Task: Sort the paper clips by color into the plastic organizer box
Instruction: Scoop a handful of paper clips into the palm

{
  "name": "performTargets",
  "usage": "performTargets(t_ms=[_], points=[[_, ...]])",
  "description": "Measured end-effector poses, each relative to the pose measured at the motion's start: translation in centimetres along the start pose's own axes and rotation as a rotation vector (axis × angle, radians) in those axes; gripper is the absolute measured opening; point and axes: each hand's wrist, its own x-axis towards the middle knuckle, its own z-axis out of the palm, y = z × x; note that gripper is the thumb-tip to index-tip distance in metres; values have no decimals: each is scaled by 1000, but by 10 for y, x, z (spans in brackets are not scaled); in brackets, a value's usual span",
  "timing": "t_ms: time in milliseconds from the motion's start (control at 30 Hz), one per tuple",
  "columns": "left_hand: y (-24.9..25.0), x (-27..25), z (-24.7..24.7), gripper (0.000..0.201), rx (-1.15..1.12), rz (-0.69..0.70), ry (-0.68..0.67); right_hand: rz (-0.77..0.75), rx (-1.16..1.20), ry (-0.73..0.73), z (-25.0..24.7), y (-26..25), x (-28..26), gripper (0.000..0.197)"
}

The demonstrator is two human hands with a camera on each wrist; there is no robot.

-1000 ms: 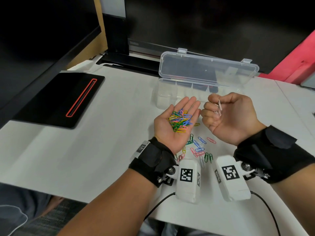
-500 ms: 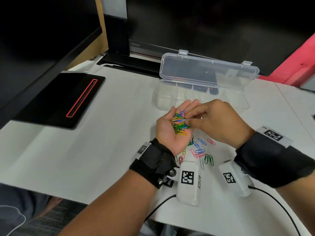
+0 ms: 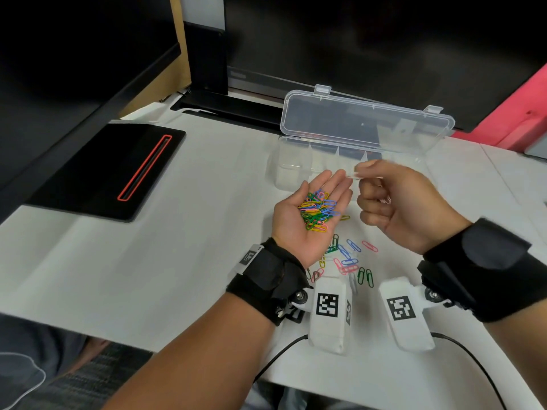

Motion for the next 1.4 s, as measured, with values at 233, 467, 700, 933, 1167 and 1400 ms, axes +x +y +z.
performTargets(t_ms=[233,467,700,933,1167,1400], points=[[-3,1,-1,47,9,-7,-10,191,277,12,-2,-2,7,43],[-4,-2,-1,58,63,-45,-19,-297,-660,-55,20,1,-1,31],[-1,-4,-2,48,125,-95,46,-469,-1345,5,34,13,-2,16],[-2,-3,1,48,101,-31,19,-369,-752,37,19,10,11,18],[-3,-2,-3,55,97,-12,-4,-454,-1040,189,11,7,13,13],[-1,-2,-5,56,135,-64,60,-448,-1344,39,31,9,5,12]])
